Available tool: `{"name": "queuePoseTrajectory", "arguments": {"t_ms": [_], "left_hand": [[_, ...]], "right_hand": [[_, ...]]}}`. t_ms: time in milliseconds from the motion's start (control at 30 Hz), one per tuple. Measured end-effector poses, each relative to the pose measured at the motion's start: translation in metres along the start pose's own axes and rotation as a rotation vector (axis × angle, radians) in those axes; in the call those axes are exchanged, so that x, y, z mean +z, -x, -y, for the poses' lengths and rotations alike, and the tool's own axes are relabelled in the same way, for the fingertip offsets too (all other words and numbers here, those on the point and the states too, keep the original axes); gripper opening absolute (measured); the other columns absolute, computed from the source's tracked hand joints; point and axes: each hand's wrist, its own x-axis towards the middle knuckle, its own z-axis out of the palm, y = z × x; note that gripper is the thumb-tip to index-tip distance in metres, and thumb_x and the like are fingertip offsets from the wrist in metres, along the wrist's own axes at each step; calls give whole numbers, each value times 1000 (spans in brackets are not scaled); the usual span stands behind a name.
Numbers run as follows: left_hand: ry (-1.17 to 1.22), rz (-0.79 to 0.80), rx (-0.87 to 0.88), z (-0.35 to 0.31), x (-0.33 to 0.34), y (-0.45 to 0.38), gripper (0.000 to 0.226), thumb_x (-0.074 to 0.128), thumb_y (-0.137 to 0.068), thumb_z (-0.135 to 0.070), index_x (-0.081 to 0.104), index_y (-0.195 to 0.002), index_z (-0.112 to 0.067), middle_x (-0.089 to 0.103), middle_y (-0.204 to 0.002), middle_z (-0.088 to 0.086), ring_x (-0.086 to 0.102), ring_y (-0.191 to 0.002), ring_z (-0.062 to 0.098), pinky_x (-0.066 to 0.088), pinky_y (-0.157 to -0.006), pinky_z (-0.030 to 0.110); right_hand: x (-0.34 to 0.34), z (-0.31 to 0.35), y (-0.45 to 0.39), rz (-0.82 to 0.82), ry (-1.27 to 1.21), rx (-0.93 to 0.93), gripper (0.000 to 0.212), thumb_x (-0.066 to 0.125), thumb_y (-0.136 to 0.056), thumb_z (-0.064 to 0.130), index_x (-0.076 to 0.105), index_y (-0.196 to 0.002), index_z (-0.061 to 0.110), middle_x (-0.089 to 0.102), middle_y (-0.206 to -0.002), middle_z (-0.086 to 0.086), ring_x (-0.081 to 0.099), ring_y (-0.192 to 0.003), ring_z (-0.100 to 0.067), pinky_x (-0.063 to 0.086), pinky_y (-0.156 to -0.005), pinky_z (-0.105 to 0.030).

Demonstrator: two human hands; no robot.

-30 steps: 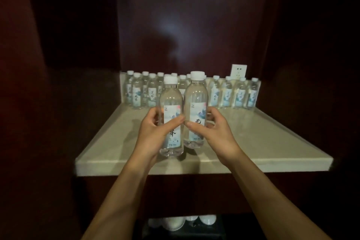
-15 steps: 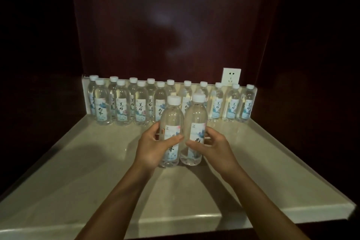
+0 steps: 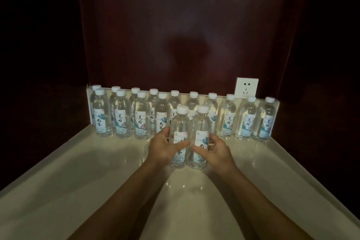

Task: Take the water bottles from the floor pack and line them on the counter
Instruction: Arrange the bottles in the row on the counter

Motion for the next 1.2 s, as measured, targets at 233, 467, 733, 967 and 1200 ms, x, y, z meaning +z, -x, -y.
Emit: {"name": "queuePoseTrajectory", "arguments": {"t_ms": [233,467,733,967,1200], "left_hand": [[-78,-49,89,5,22,-23,44,84,-79,-17,63,-117,-18,72,-95,-11,69,-79,-10,53,-61,10],[-272,-107,144,11,27,-46,53,86,-78,-25,59,-122,-13,66,-99,-12,58,-81,-13,47,-62,2],[-648,-137,54,38,33,-38,47,82,-79,-43,63,-108,-11,66,-93,-2,59,-77,10,40,-62,15],[-715,-224,50,37,45,-44,42,71,-89,-43,55,-114,-14,69,-100,2,66,-89,19,52,-74,28],[-726,-247,34,36,56,-53,35,63,-96,-41,54,-114,-13,67,-104,5,61,-89,17,42,-71,24]], "right_hand": [[-9,-20,-26,-21,70,-81,41,79,-82,17,58,-117,24,69,-97,15,66,-84,11,53,-70,-10],[-3,-29,-44,-73,255,-25,47,74,-84,38,48,-122,28,68,-113,5,67,-102,-15,57,-89,-42],[15,-33,-36,-161,526,27,61,75,-84,37,41,-128,10,61,-116,-10,60,-104,-27,49,-82,-33],[27,-36,-48,-232,555,71,47,71,-86,43,46,-111,13,67,-103,-6,64,-97,-27,54,-78,-38],[29,-37,-63,-256,697,107,49,65,-88,51,51,-113,11,68,-108,-8,64,-105,-28,51,-81,-35]]}}
